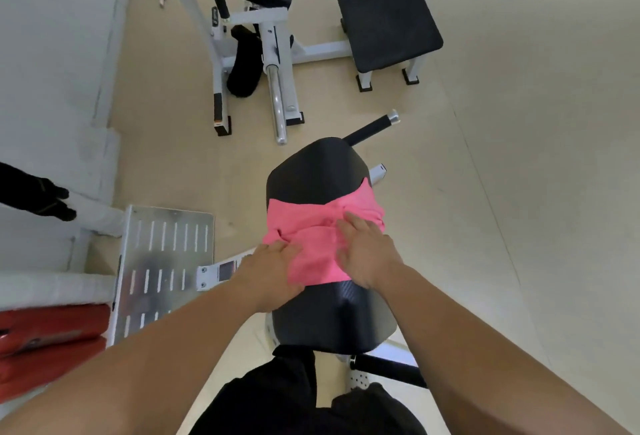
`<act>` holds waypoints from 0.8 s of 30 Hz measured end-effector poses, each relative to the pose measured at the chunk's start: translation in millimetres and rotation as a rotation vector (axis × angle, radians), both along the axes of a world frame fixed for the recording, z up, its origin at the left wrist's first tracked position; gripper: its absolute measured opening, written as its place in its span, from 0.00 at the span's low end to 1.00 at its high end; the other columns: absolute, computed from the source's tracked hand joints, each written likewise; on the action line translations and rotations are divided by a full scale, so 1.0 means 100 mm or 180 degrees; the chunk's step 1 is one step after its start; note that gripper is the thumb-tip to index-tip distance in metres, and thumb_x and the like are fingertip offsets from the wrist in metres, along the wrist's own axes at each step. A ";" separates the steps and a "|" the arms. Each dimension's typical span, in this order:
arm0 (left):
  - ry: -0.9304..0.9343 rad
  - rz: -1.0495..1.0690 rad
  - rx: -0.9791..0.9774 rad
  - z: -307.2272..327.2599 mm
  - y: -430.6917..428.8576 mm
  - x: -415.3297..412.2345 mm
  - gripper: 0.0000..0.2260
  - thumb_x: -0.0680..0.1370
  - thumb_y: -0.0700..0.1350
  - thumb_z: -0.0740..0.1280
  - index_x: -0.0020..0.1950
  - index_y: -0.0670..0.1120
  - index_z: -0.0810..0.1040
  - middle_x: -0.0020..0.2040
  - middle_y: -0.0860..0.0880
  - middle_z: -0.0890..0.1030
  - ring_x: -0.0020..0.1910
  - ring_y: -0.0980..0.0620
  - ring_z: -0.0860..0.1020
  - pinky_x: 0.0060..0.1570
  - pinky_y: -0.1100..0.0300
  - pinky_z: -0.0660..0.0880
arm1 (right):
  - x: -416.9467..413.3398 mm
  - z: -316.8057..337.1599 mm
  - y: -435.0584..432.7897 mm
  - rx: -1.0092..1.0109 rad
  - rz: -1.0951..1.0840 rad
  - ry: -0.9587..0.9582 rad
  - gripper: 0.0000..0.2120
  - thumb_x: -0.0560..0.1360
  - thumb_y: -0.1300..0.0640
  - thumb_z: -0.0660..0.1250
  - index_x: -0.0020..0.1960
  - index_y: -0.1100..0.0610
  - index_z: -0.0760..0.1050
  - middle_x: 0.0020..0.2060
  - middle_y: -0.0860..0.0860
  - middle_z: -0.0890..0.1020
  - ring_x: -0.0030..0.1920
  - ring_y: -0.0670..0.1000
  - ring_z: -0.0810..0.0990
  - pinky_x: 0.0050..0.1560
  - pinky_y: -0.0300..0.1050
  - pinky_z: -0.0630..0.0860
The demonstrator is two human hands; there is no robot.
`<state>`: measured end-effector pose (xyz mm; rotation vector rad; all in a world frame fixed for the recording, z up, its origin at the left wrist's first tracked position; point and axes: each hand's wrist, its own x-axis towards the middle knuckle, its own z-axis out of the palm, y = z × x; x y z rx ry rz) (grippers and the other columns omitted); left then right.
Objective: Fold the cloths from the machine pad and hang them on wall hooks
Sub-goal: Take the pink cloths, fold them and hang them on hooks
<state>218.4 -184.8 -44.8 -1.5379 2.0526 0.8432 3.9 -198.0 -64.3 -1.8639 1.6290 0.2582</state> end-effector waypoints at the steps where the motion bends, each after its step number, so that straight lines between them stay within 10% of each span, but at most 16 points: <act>1: 0.0150 0.0055 0.0071 -0.02 -0.09 -0.01 0.36 0.78 0.58 0.66 0.82 0.54 0.54 0.80 0.48 0.61 0.78 0.43 0.61 0.74 0.46 0.64 | 0.03 -0.04 -0.04 0.0046 -0.0039 0.0005 0.27 0.83 0.49 0.52 0.81 0.47 0.52 0.81 0.47 0.53 0.78 0.59 0.57 0.70 0.62 0.67; 9: 0.0814 -0.0131 0.0317 -0.31 -0.65 0.12 0.32 0.80 0.49 0.67 0.82 0.51 0.58 0.81 0.49 0.61 0.71 0.48 0.73 0.72 0.55 0.67 | 0.17 -0.24 -0.05 0.0102 -0.0774 -0.0073 0.26 0.83 0.50 0.53 0.81 0.48 0.56 0.73 0.53 0.71 0.70 0.61 0.70 0.65 0.55 0.70; 14: 0.1147 0.0053 0.0170 -0.34 -0.88 0.03 0.31 0.81 0.44 0.65 0.82 0.51 0.57 0.82 0.47 0.55 0.77 0.48 0.64 0.70 0.63 0.61 | 0.19 -0.21 -0.13 -0.0149 -0.1118 0.0298 0.13 0.79 0.50 0.59 0.61 0.47 0.76 0.51 0.50 0.81 0.51 0.56 0.79 0.48 0.49 0.73; 19: 0.1399 -0.0051 -0.0226 -0.33 -0.95 -0.10 0.20 0.79 0.46 0.70 0.71 0.48 0.74 0.67 0.47 0.71 0.51 0.53 0.76 0.54 0.67 0.66 | 0.13 -0.21 -0.05 -0.0466 -0.1187 0.0471 0.13 0.78 0.47 0.65 0.60 0.46 0.81 0.53 0.52 0.77 0.53 0.58 0.74 0.51 0.50 0.73; 24: 0.1809 -0.0285 -0.0044 -0.24 -0.82 -0.25 0.19 0.80 0.46 0.69 0.71 0.45 0.76 0.68 0.47 0.77 0.68 0.49 0.75 0.70 0.57 0.68 | 0.11 0.01 0.06 -0.1288 -0.1265 -0.0218 0.05 0.75 0.57 0.69 0.41 0.55 0.76 0.41 0.52 0.77 0.45 0.59 0.75 0.48 0.53 0.74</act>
